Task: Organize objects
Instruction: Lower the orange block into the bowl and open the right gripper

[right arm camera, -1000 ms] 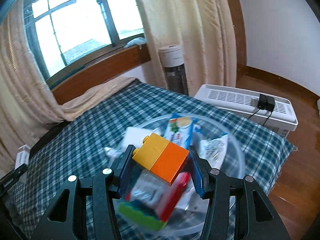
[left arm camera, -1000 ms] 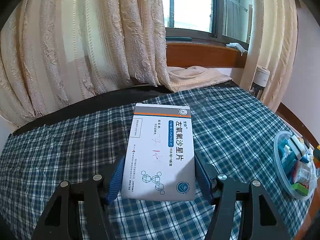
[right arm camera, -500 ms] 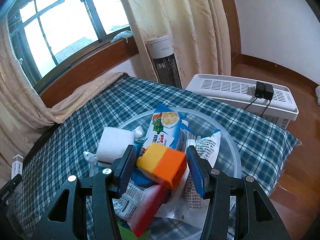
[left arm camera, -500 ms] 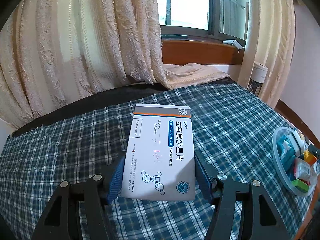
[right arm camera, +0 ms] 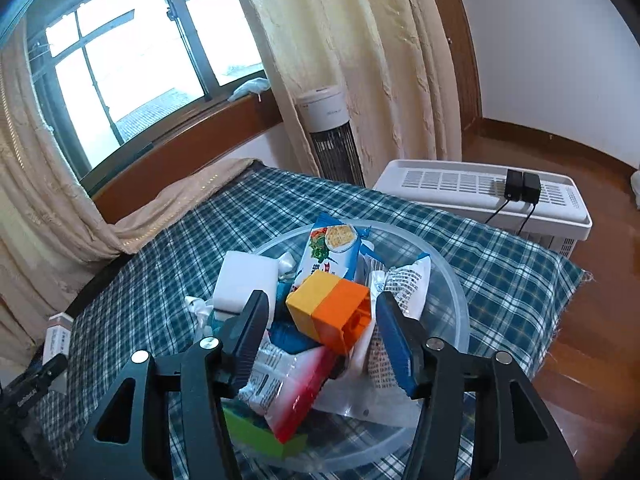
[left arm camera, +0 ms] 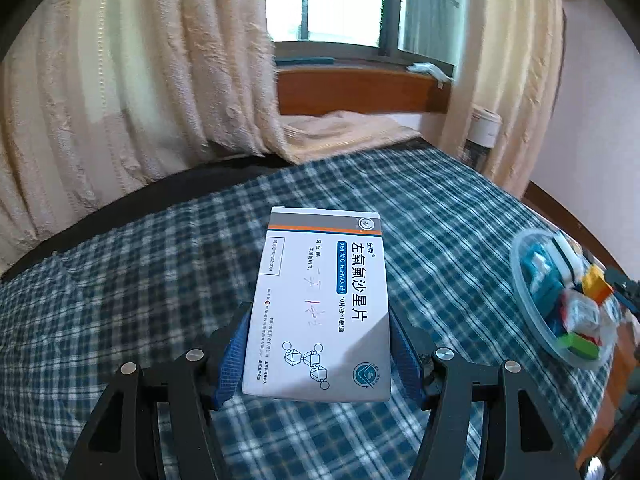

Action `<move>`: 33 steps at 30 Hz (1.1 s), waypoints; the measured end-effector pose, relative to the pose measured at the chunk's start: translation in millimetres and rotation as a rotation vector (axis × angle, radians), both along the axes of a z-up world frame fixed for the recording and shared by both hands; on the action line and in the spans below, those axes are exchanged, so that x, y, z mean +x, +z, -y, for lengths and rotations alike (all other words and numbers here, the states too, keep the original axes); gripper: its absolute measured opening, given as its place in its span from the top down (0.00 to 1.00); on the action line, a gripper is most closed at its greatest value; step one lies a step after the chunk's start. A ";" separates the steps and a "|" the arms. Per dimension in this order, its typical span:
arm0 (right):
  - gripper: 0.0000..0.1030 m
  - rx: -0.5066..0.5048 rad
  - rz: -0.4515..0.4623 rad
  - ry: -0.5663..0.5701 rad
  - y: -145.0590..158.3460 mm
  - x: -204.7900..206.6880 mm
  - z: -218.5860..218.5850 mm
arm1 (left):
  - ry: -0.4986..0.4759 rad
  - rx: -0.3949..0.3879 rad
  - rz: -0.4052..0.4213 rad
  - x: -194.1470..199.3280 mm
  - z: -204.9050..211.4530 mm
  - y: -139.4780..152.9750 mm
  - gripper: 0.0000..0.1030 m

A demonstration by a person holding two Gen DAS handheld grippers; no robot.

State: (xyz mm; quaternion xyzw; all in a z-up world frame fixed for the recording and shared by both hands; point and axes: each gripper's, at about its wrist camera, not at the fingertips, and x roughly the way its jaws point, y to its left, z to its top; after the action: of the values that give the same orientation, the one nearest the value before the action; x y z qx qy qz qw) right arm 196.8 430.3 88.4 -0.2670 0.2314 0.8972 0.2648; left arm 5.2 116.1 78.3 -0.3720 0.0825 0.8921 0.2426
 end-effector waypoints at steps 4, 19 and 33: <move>0.41 0.021 -0.004 0.009 2.4 6.9 3.1 | -0.048 0.010 0.026 5.2 -9.5 -4.0 0.35; 0.37 0.016 -0.044 0.042 3.2 25.7 -6.1 | -0.245 0.018 0.101 47.3 -71.7 -2.5 0.35; 0.37 0.028 -0.069 0.038 7.1 48.0 -28.7 | -0.340 0.013 0.075 70.4 -138.7 11.4 0.35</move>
State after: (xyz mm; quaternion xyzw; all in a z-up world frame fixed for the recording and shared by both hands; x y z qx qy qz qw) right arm 244.9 459.0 95.5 -0.2363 0.2231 0.9139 0.2434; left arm 75.6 254.8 89.7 -0.3839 0.1294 0.8243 0.3954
